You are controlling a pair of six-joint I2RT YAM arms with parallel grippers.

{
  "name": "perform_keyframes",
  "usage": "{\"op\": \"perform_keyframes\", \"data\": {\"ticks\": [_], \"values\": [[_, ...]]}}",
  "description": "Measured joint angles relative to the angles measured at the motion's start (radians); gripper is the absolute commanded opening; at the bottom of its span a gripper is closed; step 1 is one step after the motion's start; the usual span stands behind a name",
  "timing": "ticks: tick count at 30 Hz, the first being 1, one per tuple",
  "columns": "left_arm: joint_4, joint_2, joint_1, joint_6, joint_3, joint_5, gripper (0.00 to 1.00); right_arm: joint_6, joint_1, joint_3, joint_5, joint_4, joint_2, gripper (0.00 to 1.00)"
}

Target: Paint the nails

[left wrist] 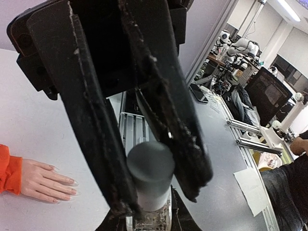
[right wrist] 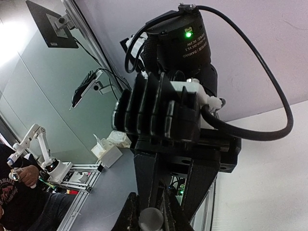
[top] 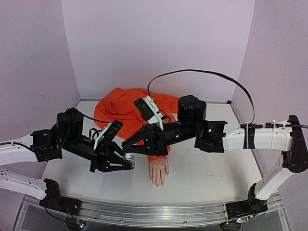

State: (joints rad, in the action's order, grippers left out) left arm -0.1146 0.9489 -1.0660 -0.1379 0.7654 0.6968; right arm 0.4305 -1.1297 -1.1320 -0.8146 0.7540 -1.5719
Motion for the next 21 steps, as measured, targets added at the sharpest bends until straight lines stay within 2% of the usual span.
{"op": "perform_keyframes", "data": {"ticks": [3, 6, 8, 11, 14, 17, 18, 19, 20, 21], "values": [[-0.005, -0.014, -0.006, 0.0, -0.001, -0.076, 0.0, -0.006, 0.005, 0.0, 0.023, 0.003, 0.0, 0.0], [-0.026, -0.047, -0.019, -0.002, -0.007, -0.269, 0.0, -0.03, 0.009, 0.0, 0.13, 0.0, 0.0, 0.0], [-0.052, -0.059, -0.029, -0.018, -0.009, -0.433, 0.0, -0.049, 0.0, -0.001, 0.287, -0.019, 0.0, 0.0], [-0.108, -0.04, -0.043, -0.023, 0.0, -0.65, 0.0, -0.064, -0.058, -0.02, 0.616, -0.104, -0.002, 0.0], [-0.157, 0.007, -0.055, -0.017, 0.033, -0.737, 0.0, -0.063, -0.142, -0.068, 0.923, -0.191, -0.027, 0.0], [-0.175, 0.029, -0.055, -0.015, 0.045, -0.767, 0.0, -0.06, -0.17, -0.095, 1.053, -0.23, -0.049, 0.0], [-0.176, 0.034, -0.055, -0.014, 0.046, -0.769, 0.0, -0.064, -0.174, -0.096, 1.07, -0.236, -0.049, 0.08], [-0.175, 0.035, -0.055, -0.01, 0.046, -0.769, 0.0, -0.067, -0.175, -0.099, 1.075, -0.245, -0.049, 0.28], [-0.176, 0.035, -0.055, -0.008, 0.046, -0.769, 0.0, -0.069, -0.176, -0.103, 1.075, -0.251, -0.049, 0.42], [-0.175, 0.033, -0.055, -0.003, 0.046, -0.766, 0.0, -0.076, -0.176, -0.109, 1.074, -0.261, -0.049, 0.48]]}}
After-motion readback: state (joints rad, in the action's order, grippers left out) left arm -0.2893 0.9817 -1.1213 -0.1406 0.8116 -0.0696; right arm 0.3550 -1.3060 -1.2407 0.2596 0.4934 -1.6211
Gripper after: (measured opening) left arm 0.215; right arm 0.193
